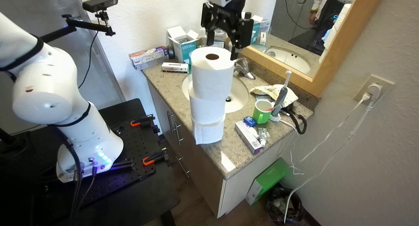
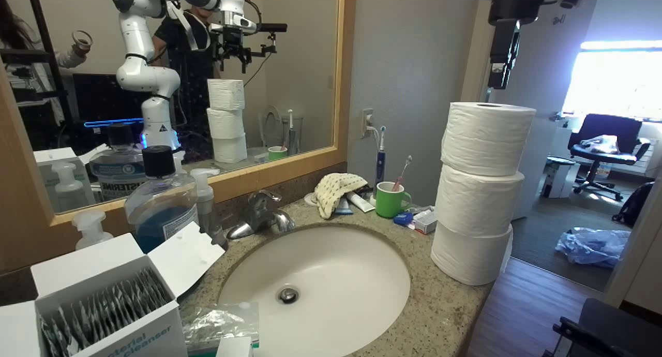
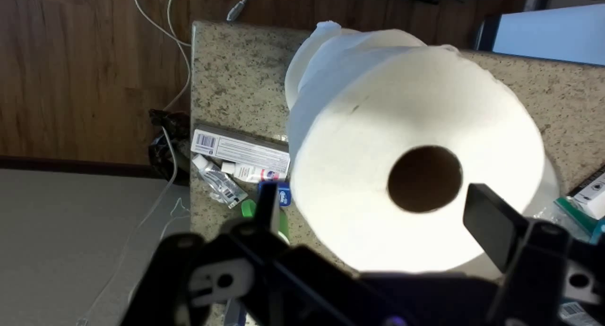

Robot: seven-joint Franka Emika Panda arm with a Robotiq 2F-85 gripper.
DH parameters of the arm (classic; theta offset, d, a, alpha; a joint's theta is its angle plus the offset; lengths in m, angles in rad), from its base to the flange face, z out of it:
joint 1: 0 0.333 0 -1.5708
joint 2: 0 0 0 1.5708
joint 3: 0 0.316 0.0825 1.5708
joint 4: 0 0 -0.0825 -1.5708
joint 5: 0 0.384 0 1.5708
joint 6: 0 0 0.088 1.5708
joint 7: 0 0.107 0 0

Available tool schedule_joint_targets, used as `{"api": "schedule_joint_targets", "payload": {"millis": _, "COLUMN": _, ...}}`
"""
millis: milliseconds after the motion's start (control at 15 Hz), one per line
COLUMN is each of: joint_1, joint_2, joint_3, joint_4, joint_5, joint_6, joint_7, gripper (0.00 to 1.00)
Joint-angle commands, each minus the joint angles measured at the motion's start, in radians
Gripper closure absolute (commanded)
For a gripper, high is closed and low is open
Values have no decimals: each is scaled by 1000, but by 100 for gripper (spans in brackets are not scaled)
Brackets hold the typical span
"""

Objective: Unassemble the stacked up rolls of tissue

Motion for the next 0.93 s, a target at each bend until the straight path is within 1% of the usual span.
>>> {"api": "schedule_joint_targets", "payload": {"millis": 0, "joint_1": -28, "joint_2": -12, "joint_3": -8, "joint_4": -25, "joint_5": 23, "joint_6": 16, "joint_7": -32, "gripper": 0}}
{"api": "schedule_joint_targets", "payload": {"millis": 400, "joint_1": -27, "joint_2": -10, "joint_3": 5, "joint_4": -38, "joint_5": 20, "joint_6": 22, "joint_7": -30, "gripper": 0}}
{"api": "schedule_joint_targets", "payload": {"millis": 867, "joint_1": -23, "joint_2": -1, "joint_3": 9, "joint_4": -48, "joint_5": 52, "joint_6": 25, "joint_7": -33, "gripper": 0}}
